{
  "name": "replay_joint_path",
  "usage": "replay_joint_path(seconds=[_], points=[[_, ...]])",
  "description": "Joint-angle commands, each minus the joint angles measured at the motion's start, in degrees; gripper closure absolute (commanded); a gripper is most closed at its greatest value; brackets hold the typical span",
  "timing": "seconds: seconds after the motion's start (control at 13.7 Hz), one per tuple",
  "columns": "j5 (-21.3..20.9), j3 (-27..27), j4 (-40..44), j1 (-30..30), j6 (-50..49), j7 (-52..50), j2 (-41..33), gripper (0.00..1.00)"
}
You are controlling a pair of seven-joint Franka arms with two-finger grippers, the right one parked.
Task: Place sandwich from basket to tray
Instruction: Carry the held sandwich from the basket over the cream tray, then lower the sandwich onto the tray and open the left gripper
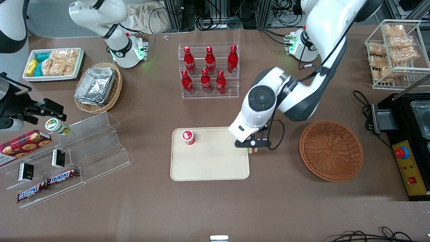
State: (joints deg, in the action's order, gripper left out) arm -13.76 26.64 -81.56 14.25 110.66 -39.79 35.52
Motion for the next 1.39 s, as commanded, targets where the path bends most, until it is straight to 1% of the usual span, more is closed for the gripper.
replay_joint_path(seconds=[0.0,0.07,0.29,0.51,0.58,0.66,0.73,0.8,0.88,1.09,1.24,1.31], points=[[-4.86,-0.27,2.28,1.74,5.24,0.42,6.03,1.00],[-6.27,-0.27,2.28,1.74,7.53,0.33,7.80,1.00],[-6.63,-0.27,2.11,1.83,13.16,0.50,10.62,0.99],[-8.12,-0.45,2.11,3.23,14.32,-0.02,12.38,0.95],[-8.13,-0.45,2.11,3.24,14.41,-0.02,12.99,0.92],[-8.04,-0.45,2.19,3.24,14.49,0.15,13.87,0.84],[-8.04,-0.45,2.11,3.24,14.50,-0.20,13.97,0.65],[-8.13,-0.45,2.11,3.33,14.50,-0.37,13.88,0.23],[-8.04,-0.45,2.19,3.24,14.50,-0.38,13.70,0.01],[-7.08,-0.45,2.02,2.45,12.23,-0.73,11.61,0.01],[-6.20,-0.01,2.37,0.35,4.42,-0.12,8.09,0.01],[-4.11,-0.10,2.28,-0.62,2.21,0.24,5.47,0.01]])
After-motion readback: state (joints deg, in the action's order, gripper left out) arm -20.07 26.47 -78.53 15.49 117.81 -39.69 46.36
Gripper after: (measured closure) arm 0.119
